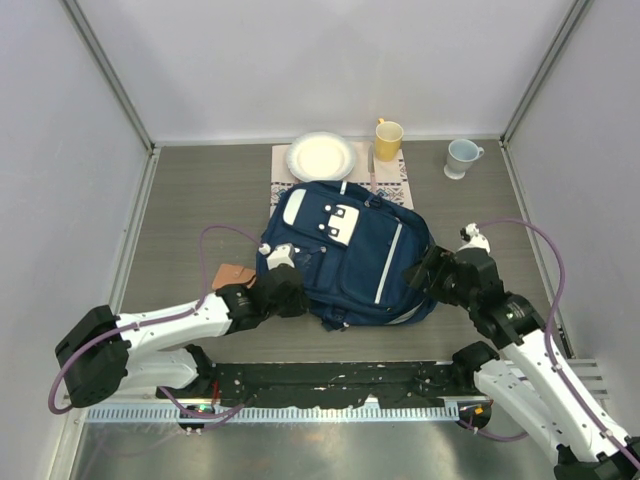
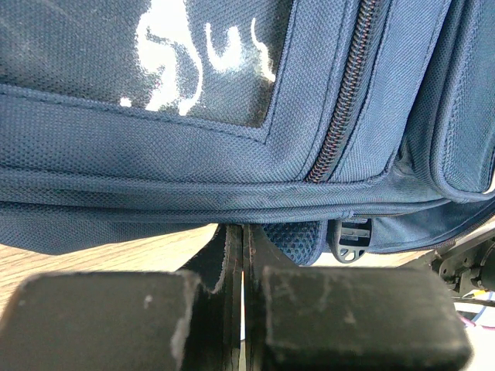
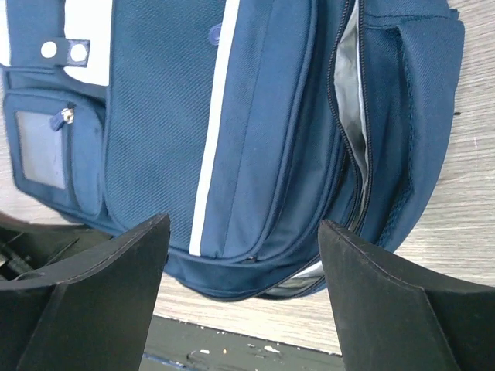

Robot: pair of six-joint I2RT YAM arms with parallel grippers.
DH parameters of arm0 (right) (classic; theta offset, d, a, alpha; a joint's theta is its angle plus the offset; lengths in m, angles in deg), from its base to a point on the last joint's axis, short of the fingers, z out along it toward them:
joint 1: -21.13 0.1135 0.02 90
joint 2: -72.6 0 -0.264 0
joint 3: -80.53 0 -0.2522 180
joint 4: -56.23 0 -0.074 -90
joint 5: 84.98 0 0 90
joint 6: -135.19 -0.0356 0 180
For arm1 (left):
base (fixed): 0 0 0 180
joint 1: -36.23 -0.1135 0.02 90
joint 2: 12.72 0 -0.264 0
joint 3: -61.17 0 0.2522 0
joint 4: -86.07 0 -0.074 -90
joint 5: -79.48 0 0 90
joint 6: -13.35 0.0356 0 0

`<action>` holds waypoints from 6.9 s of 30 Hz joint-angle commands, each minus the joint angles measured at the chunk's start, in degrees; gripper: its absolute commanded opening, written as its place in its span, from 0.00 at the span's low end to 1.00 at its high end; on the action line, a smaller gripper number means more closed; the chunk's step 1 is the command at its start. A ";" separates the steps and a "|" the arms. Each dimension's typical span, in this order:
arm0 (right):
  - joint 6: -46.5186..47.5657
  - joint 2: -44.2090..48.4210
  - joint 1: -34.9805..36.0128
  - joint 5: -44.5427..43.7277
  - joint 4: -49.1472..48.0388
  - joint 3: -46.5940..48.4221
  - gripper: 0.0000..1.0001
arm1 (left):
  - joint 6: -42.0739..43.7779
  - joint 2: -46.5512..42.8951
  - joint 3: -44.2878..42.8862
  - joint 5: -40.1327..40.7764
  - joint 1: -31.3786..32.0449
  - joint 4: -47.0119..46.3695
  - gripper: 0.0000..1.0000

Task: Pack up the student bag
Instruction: Adjust the student bag at the center of the board, then zip the student bag at the center of the board.

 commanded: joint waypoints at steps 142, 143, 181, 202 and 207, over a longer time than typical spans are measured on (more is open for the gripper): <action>-26.08 -45.81 56.06 -53.58 -19.34 2.24 0.05 | 3.42 -1.11 -10.25 2.50 0.13 -0.32 0.00; -26.07 -45.55 56.06 -53.66 -19.25 2.07 0.03 | 3.51 -1.19 -10.16 2.58 0.13 -0.41 0.00; -15.17 -25.33 56.06 -32.92 -25.75 -10.15 0.01 | -2.54 -20.97 0.91 -4.82 -11.41 7.76 1.00; -13.68 -20.23 55.80 -34.33 -24.79 -10.94 0.01 | -24.35 -7.53 5.92 16.38 13.14 -15.05 1.00; -12.45 -19.53 55.89 -34.68 -24.27 -10.07 0.01 | -26.82 -1.99 5.92 17.17 14.81 -20.26 1.00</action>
